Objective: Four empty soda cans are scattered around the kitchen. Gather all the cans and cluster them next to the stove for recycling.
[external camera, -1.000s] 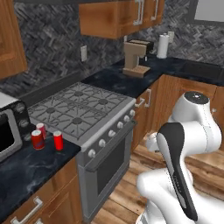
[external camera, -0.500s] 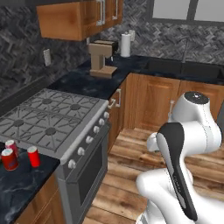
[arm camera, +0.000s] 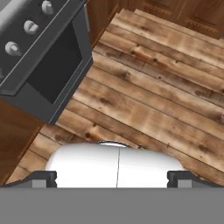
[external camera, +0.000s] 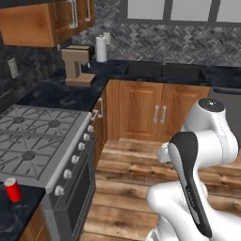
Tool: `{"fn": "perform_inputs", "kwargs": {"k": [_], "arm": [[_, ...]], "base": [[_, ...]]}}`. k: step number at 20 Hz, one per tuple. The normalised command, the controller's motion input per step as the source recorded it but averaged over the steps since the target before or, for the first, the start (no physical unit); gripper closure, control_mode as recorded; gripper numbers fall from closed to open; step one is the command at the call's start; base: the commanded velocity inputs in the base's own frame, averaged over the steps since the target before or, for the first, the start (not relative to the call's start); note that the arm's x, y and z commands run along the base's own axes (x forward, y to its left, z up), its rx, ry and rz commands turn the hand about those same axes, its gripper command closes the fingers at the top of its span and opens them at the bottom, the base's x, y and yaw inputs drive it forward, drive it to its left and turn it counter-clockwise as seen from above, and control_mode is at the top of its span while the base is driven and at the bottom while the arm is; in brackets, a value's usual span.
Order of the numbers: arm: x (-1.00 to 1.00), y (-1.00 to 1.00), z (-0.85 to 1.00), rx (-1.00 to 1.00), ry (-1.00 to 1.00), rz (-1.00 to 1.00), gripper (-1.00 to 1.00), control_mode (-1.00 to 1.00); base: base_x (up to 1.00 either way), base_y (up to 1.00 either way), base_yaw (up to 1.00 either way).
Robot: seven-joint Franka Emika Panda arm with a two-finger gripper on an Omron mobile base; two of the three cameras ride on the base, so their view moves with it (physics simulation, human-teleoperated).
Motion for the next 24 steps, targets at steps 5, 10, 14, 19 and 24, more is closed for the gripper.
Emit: {"fn": "perform_inputs", "kwargs": {"k": [5,10,14,19,24], "arm": [[0.0,0.0,0.0,0.0,0.0,0.0,-1.0,1.0],[0.0,0.0,0.0,0.0,0.0,0.0,-1.0,1.0],[0.0,0.0,0.0,0.0,0.0,0.0,-1.0,1.0],[0.0,0.0,0.0,0.0,0.0,0.0,-1.0,1.0],[0.0,0.0,0.0,0.0,0.0,0.0,-1.0,1.0]], "base": [[0.0,0.0,-0.31],[0.01,0.0,-0.31],[0.05,0.0,-0.31],[0.11,0.0,-0.3],[0.21,0.0,-0.3]]}}
